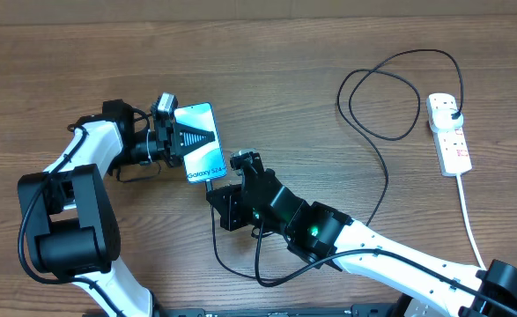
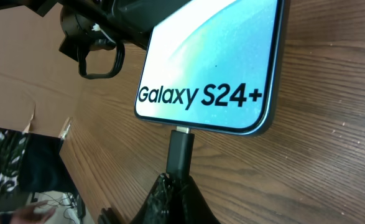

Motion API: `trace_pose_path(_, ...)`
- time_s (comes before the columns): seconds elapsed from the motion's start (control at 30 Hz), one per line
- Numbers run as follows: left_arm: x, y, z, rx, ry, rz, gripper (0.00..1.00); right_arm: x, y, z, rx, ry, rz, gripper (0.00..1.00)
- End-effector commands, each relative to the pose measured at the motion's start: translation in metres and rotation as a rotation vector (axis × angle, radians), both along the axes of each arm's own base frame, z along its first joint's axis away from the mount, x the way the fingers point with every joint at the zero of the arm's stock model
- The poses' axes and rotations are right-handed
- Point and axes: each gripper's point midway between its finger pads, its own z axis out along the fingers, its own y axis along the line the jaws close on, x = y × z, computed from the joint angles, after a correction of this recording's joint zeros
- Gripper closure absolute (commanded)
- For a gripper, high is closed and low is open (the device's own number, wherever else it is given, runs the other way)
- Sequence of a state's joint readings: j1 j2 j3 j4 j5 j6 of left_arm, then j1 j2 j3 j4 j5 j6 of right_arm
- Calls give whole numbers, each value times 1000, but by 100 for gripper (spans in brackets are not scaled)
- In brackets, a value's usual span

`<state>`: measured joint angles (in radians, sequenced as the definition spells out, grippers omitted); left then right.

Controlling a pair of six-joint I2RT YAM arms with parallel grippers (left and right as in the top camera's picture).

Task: Plug charger to phone and switch on socket
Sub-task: 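Open the right gripper, release the plug and retract right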

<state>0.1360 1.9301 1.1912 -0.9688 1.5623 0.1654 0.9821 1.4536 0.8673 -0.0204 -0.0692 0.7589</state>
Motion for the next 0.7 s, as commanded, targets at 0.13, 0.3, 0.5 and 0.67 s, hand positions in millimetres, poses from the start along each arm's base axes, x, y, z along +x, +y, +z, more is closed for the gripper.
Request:
trace_pose_path(0.13, -8, -17, 8, -8, -85, -49, 96, 26, -14, 33, 25, -111, -60, 36)
trace_pose_path(0.3, -8, -17, 8, -7, -86, -49, 96, 17, -20, 45, 38, -106, -39, 27)
trace_pose_path(0.5, -9, -20, 7, 1, -83, -56, 96, 7, -35, 40, -25, -89, -19, 17)
trace_pose_path(0.67, -15, -31, 7, -2, -78, -90, 96, 0, -44, 33, 20, 47, 104, 16)
